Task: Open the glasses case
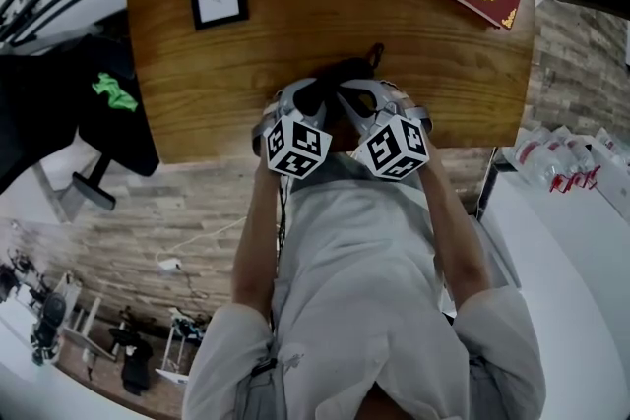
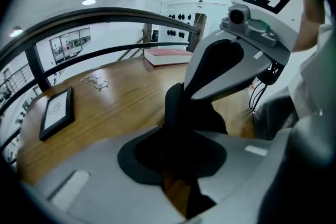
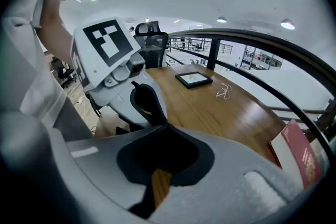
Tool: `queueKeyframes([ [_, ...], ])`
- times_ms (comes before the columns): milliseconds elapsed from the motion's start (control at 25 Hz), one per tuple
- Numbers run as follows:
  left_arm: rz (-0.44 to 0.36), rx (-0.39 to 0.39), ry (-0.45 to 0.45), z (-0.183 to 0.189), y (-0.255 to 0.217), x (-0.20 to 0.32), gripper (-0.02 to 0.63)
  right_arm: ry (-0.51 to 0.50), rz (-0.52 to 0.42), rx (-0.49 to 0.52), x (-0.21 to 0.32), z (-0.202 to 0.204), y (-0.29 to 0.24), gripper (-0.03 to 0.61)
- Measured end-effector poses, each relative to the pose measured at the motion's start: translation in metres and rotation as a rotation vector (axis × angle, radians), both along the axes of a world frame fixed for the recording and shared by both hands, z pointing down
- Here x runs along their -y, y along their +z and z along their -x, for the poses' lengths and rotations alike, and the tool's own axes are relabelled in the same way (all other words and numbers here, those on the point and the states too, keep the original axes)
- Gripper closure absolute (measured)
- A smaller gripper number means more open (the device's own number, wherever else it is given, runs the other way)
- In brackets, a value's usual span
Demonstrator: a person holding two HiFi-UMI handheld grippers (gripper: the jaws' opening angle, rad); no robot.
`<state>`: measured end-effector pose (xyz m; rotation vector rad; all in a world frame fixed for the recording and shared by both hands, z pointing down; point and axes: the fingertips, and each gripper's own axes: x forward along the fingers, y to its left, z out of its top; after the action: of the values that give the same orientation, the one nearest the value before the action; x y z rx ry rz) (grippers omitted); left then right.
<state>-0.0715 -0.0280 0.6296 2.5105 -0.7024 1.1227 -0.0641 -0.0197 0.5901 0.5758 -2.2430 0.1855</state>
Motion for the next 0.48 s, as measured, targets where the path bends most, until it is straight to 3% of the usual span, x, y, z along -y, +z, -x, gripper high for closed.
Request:
queueKeyframes([
  [480, 0.044, -0.026, -0.086, 0.009, 0.006, 0.009, 0.537, 0.036, 0.031, 0.031, -0.02, -0.014, 0.003, 0.577],
])
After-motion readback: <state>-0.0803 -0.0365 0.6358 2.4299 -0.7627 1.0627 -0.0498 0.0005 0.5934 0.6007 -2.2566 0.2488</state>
